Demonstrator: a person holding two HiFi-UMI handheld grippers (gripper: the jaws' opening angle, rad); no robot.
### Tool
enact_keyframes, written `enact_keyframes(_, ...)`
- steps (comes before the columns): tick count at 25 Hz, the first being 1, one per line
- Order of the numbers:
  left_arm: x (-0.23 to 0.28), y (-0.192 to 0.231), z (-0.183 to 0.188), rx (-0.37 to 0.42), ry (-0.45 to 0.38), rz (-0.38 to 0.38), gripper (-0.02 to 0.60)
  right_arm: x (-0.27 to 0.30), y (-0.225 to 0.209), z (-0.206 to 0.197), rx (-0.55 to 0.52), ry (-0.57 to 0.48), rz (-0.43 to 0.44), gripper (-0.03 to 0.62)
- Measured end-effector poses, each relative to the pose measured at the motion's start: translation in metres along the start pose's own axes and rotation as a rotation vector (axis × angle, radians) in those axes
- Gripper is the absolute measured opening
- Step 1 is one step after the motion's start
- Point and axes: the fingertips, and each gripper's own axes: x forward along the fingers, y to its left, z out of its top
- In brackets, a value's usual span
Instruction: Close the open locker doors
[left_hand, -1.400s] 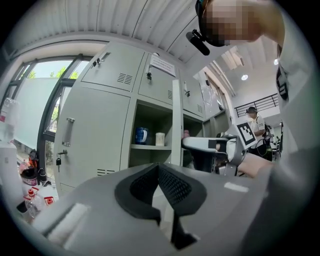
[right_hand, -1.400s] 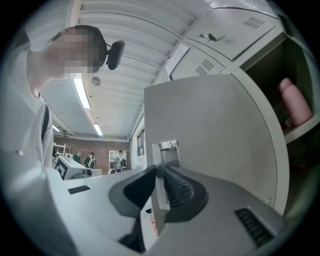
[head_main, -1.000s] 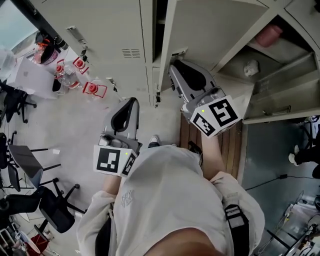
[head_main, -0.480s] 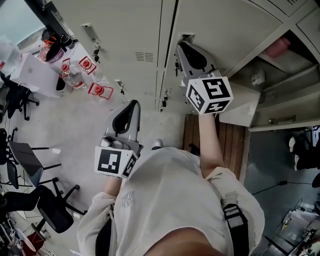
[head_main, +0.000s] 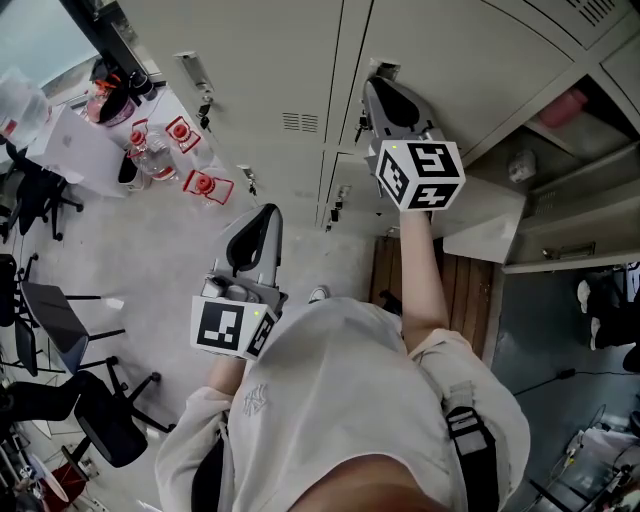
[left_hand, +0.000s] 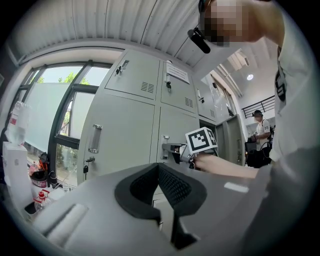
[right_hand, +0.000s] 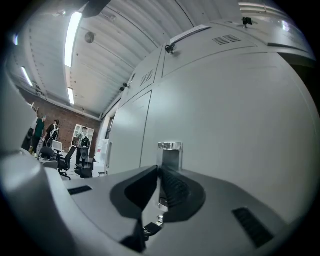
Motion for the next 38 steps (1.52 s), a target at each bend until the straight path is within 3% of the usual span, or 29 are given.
enact_keyframes(16,0.001,0.0,-0.001,-0.003,0.0,-0.023,0.009,-0.01,0.0,0.0,0.017,-0.002,-0.043,0.034)
enact_keyframes(22,0.01,-0.014,-0.002,-0.009,0.0,-0.082,0.009,-0.062,0.015,0.011,0.059,-0.052,-0.029,0.034)
enact_keyframes(29,0.038,-0.059,-0.007,-0.028,0.018,-0.23,0.008,-0.172,0.019,0.02,0.124,-0.089,-0.08,0.018)
enact_keyframes(38,0.067,-0.167,-0.016,-0.036,0.048,-0.546,0.008,-0.291,-0.021,-0.006,0.164,-0.076,-0.348,0.014)
